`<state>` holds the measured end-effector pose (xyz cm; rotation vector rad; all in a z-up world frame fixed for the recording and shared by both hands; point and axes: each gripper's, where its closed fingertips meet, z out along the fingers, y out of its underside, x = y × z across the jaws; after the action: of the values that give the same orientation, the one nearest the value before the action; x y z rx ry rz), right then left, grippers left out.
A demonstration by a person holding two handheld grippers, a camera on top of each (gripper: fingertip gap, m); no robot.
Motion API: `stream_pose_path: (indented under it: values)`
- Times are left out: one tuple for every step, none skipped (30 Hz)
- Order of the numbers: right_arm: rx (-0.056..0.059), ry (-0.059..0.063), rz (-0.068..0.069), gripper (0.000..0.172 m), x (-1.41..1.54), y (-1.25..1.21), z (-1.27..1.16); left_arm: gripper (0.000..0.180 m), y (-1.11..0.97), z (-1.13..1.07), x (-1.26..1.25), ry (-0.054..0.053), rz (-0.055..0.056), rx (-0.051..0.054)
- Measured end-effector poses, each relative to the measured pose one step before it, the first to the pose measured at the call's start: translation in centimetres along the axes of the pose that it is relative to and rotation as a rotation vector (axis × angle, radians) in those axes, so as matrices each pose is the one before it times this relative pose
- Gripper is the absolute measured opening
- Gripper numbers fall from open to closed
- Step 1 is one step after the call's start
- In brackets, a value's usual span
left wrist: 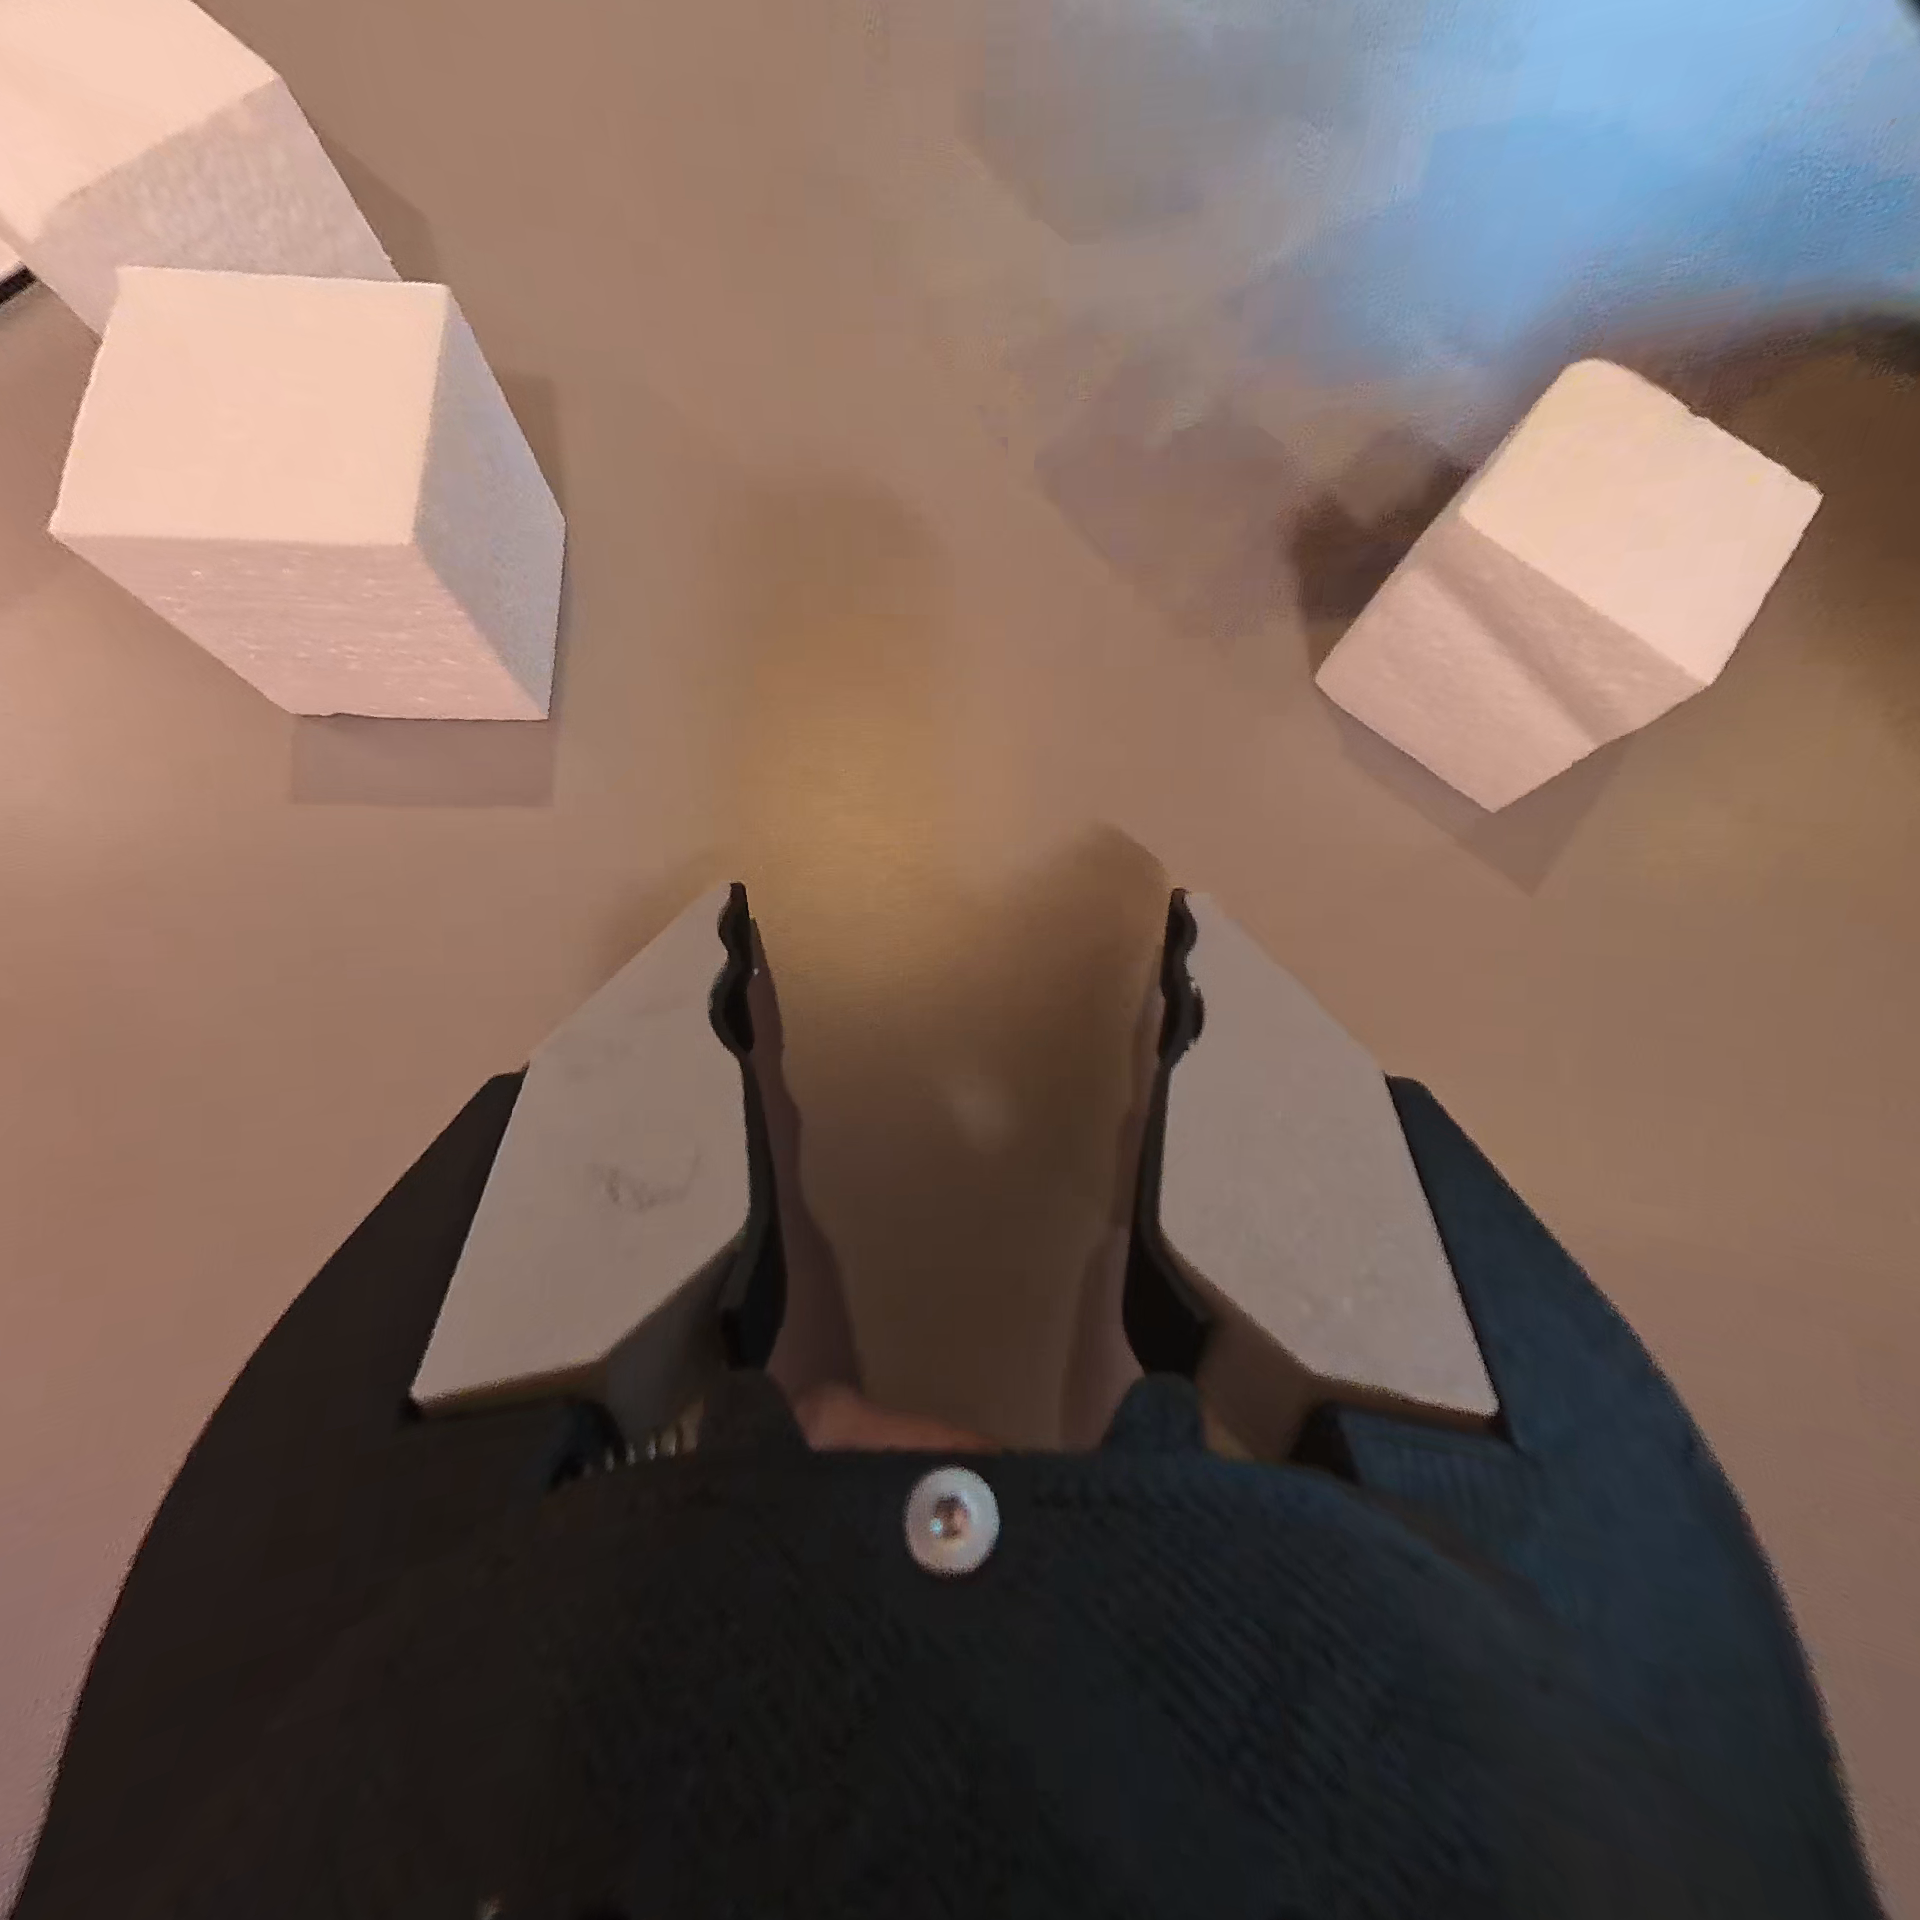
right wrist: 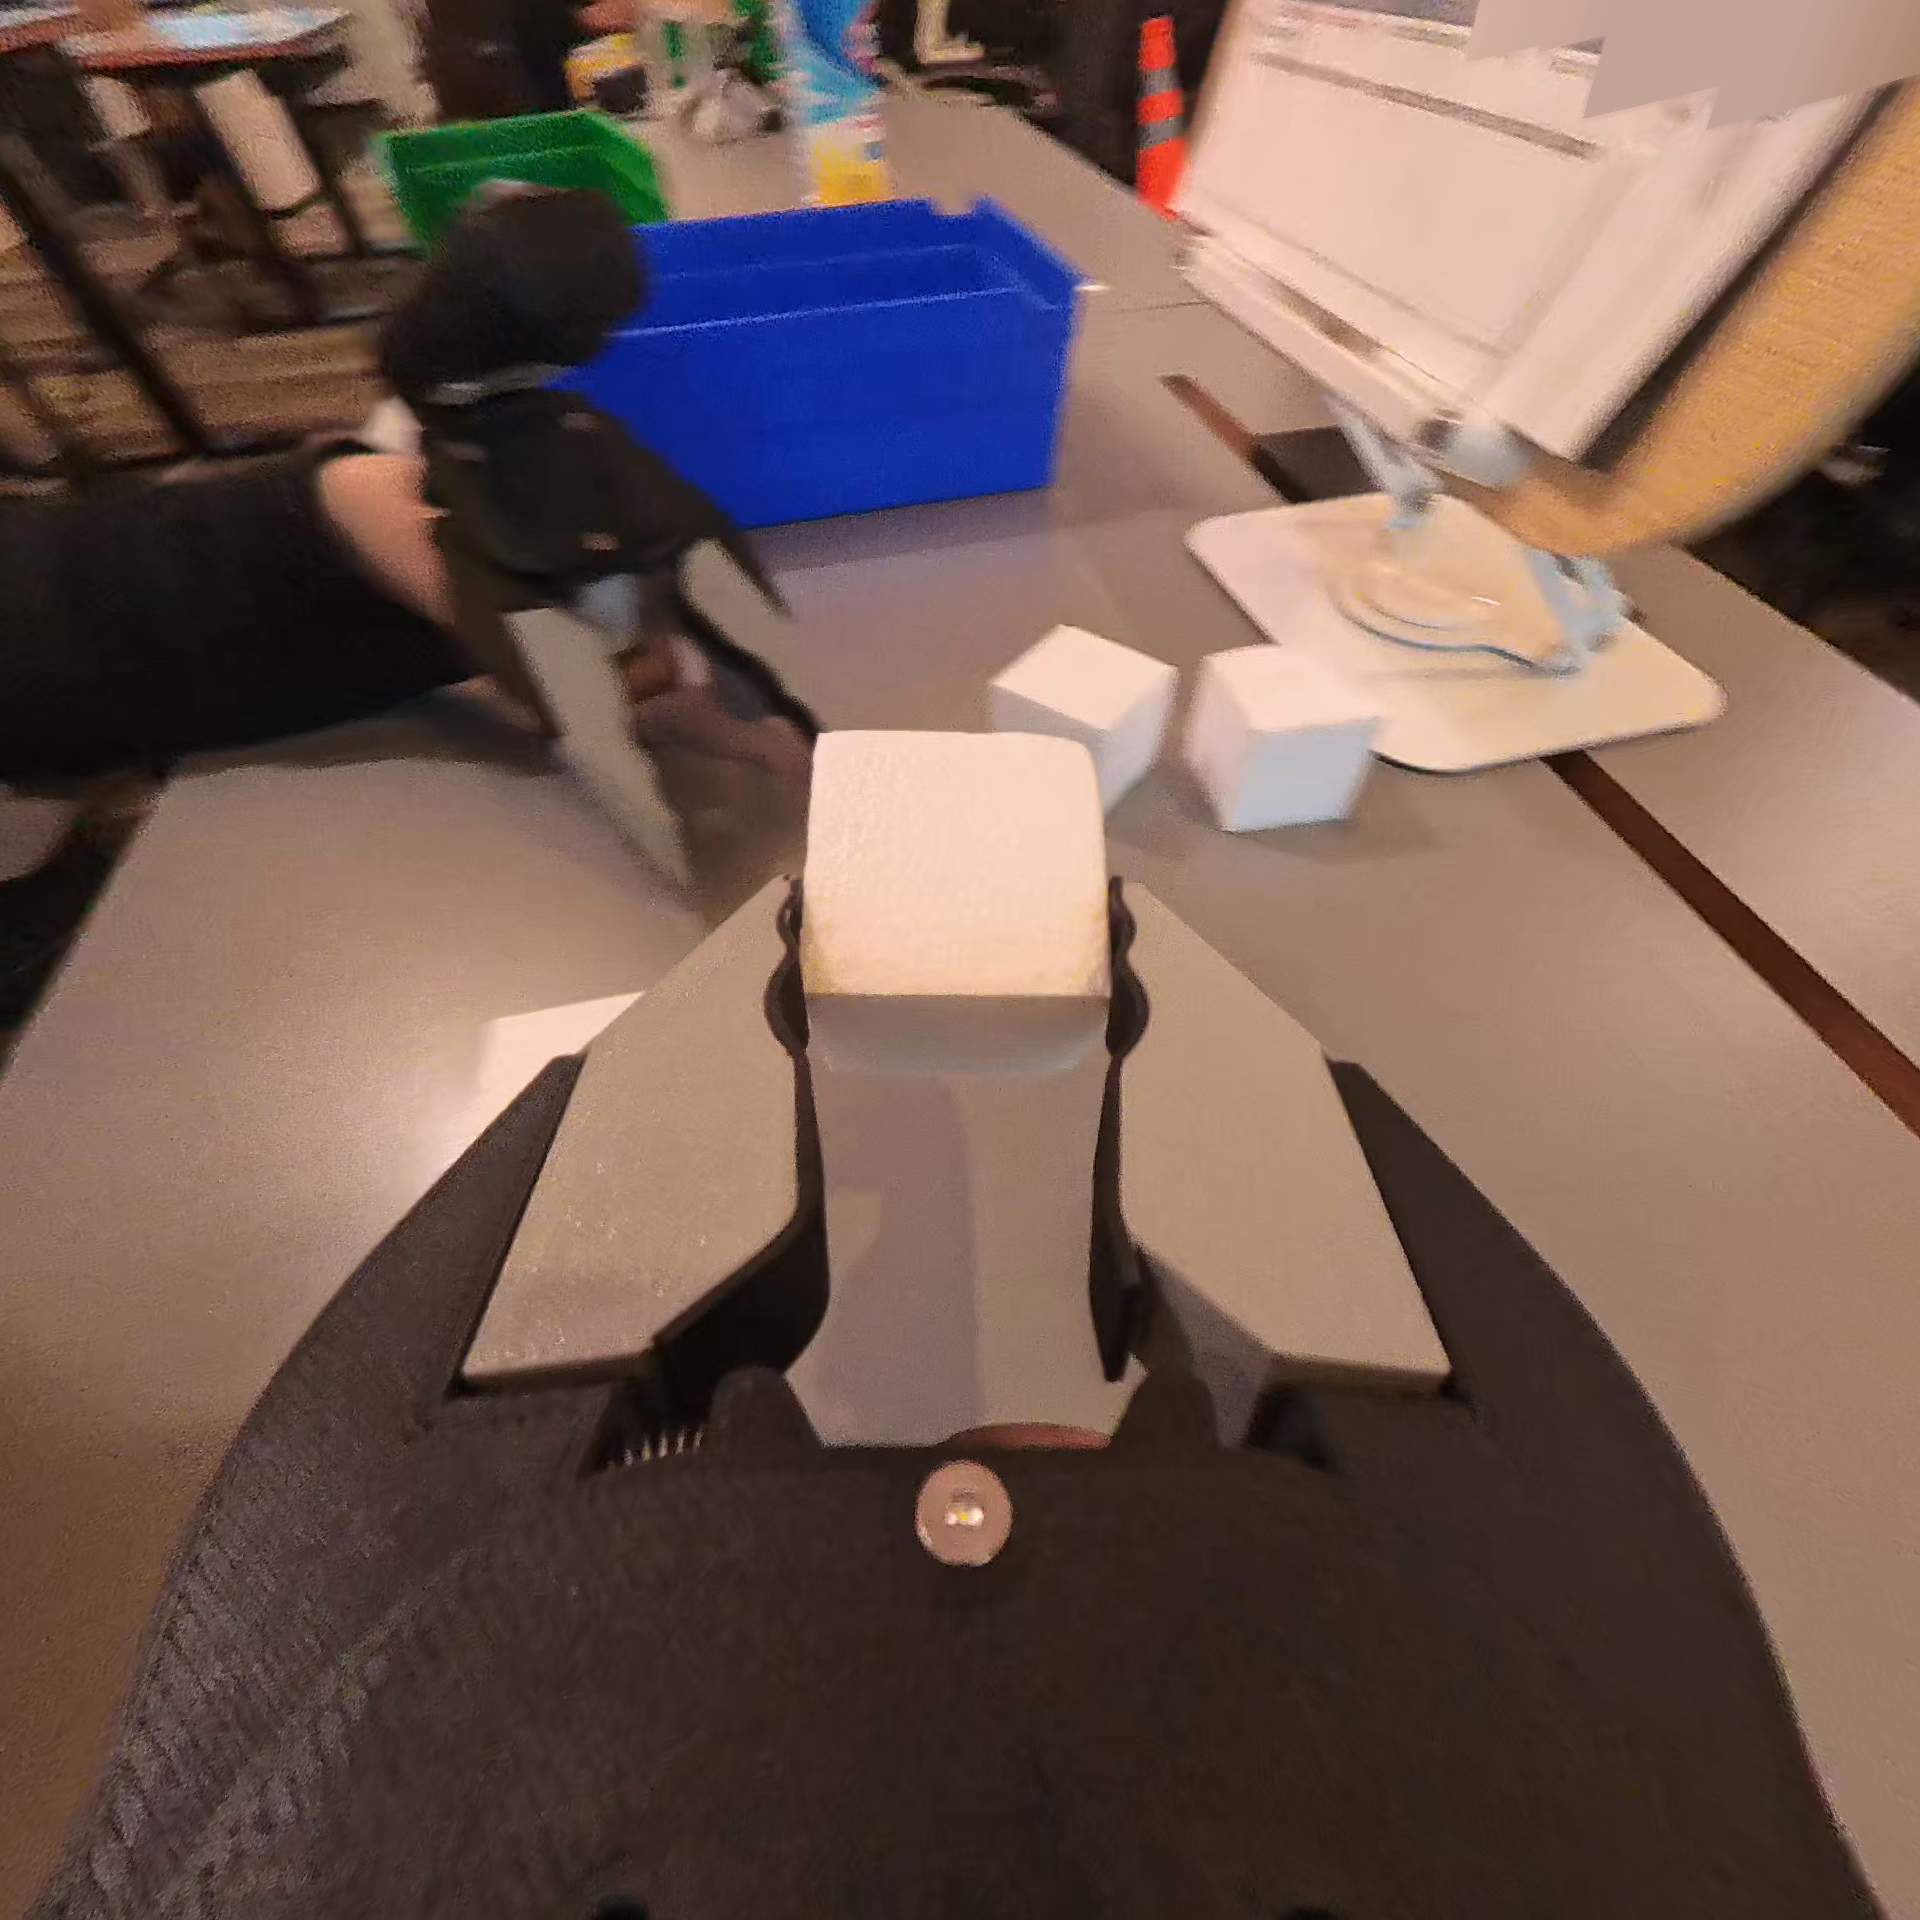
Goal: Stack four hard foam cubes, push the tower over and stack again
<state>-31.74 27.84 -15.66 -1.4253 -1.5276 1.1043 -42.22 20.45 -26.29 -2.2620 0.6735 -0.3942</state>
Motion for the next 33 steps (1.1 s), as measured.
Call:
stream_pose_path:
  values:
    - [-0.0202, -0.0409, -0.0207, 0.055, -1.351, -0.315, -0.239, 0.077, 0.085, 0.058, -0.051, 0.0011, -0.002, -0.0034]
    - [-0.0189, -0.036, -0.0258, 0.055, -1.267, -0.241, -0.036, 0.077, 0.104, 0.08, -0.013, -0.0008, 0.0028, -0.0055]
    - [-0.0142, -0.0409, -0.024, 0.055, -1.332, -0.221, 0.119, 0.078, 0.102, 0.08, 0.058, -0.0005, 0.0068, -0.0058]
    - [-0.0211, -0.0394, -0.0159, 0.055, -1.232, -0.071, 0.239, 0.077, 0.068, 0.082, 0.132, 0.0013, 0.0084, -0.0045]
    - [-0.0312, -0.0328, -0.0133, 0.055, -1.058, 0.139, 0.324, 0.077, 0.022, 0.07, 0.175, 0.0032, 0.0071, -0.0024]
    - [-0.0364, -0.0157, -0.0145, 0.055, -0.751, 0.282, 0.372, 0.077, 0.023, 0.066, 0.18, 0.0046, 0.006, -0.0025]
    - [-0.0361, -0.0018, -0.015, 0.055, -0.5, 0.332, 0.383, 0.078, -0.001, 0.039, 0.101, -0.0003, 0.0062, -0.0014]
    - [-0.0281, -0.0021, -0.0129, 0.055, -0.46, 0.264, 0.348, 0.078, 0.029, 0.015, 0.055, -0.002, 0.006, -0.0028]
    - [-0.0174, -0.0097, -0.009, 0.055, -0.534, 0.142, 0.291, 0.078, 0.025, 0.014, 0.059, -0.0006, 0.005, -0.0025]
    - [-0.0092, -0.0087, -0.0074, 0.055, -0.482, 0.035, 0.232, 0.078, 0.012, -0.012, 0.053, 0.0011, 0.0029, -0.0016]
    - [-0.005, 0.0001, -0.0051, 0.055, -0.259, 0.01, 0.174, 0.078, -0.031, -0.001, 0.024, 0.0007, 0.0003, 0.0006]
    - [-0.0058, 0.0007, -0.0028, 0.055, -0.177, 0.061, 0.143, 0.078, -0.012, -0.01, -0.011, -0.0002, -0.001, 0.0009]
    - [-0.0049, -0.0055, -0.002, 0.055, -0.223, 0.096, 0.133, 0.078, 0.017, 0.015, -0.013, 0.0003, -0.0006, -0.0007]
    - [-0.0058, -0.0061, -0.0018, 0.055, -0.173, 0.157, 0.145, 0.078, 0.015, -0.002, -0.01, -0.0001, 0.0008, 0.0001]
    - [-0.0066, 0.0029, -0.0032, 0.055, -0.008, 0.202, 0.125, 0.078, 0.001, 0.0, -0.004, -0.0007, 0.0012, 0.0001]
    - [-0.0062, 0.0027, -0.0039, 0.055, -0.003, 0.238, 0.103, 0.078, 0.004, 0.008, -0.002, -0.0007, 0.0009, 0.0003]
    - [-0.0018, 0.0007, -0.0013, 0.055, -0.008, 0.185, 0.07, 0.078, -0.006, 0.003, -0.009, -0.0004, 0.0004, 0.0004]
    - [0.0025, 0.0027, 0.0026, 0.055, 0.044, 0.131, 0.027, 0.078, -0.007, 0.001, -0.001, 0.0002, -0.0005, 0.0008]
    - [0.0062, 0.0005, 0.0059, 0.055, 0.016, 0.066, 0.019, 0.078, -0.005, -0.003, -0.002, 0.0007, -0.0007, 0.0009]
    - [0.0061, -0.0037, 0.0065, 0.055, -0.053, 0.04, 0.003, 0.078, 0.0, 0.008, -0.02, 0.0, -0.0003, 0.0007]
    - [0.0039, -0.001, 0.0026, 0.055, -0.019, 0.06, 0.02, 0.077, 0.002, -0.004, -0.019, -0.0008, -0.0001, 0.0001]
    - [0.0019, 0.0047, -0.0022, 0.055, 0.051, 0.08, 0.033, 0.077, 0.006, -0.006, -0.022, -0.0011, -0.0002, -0.0001]
    - [-0.0014, 0.0041, -0.0016, 0.055, 0.056, 0.117, 0.06, 0.077, -0.003, 0.001, -0.004, -0.0002, 0.0001, 0.0002]
    - [-0.0045, 0.0019, 0.0021, 0.055, 0.05, 0.182, 0.08, 0.077, -0.004, 0.002, -0.01, -0.0004, 0.0005, 0.0003]
    - [-0.0051, -0.0011, 0.0037, 0.055, 0.003, 0.178, 0.093, 0.077, 0.009, 0.004, -0.004, -0.0005, 0.0004, 0.0003]
    - [-0.0025, -0.0038, 0.0026, 0.055, -0.063, 0.125, 0.117, 0.077, -0.005, 0.0, -0.007, 0.0001, 0.0, 0.0006]
    - [-0.0014, -0.0013, 0.0015, 0.055, -0.042, 0.085, 0.105, 0.077, -0.009, 0.0, -0.01, 0.0001, -0.0006, 0.0012]
    - [-0.0049, 0.0019, 0.0001, 0.055, -0.001, 0.099, 0.114, 0.077, -0.004, 0.008, -0.015, -0.0004, -0.001, 0.0014]
    - [-0.0082, 0.0009, -0.0024, 0.055, -0.031, 0.138, 0.115, 0.077, -0.009, 0.0, -0.033, -0.0009, -0.0013, 0.0011]
    - [-0.0037, 0.0019, -0.0018, 0.055, -0.022, 0.043, 0.087, 0.076, -0.012, 0.001, -0.026, -0.0002, -0.001, 0.0013]
    - [0.0012, 0.0013, 0.0021, 0.055, -0.002, -0.033, 0.013, 0.076, 0.002, 0.002, -0.014, 0.0002, -0.0011, 0.0012]
    - [-0.0017, 0.0025, 0.0051, 0.055, 0.037, 0.023, 0.008, 0.076, -0.004, -0.003, -0.004, 0.0003, -0.0012, 0.0008]
    - [-0.0019, 0.0051, 0.0075, 0.055, 0.082, 0.03, -0.015, 0.076, -0.001, -0.005, 0.002, 0.0006, -0.0013, 0.0006]
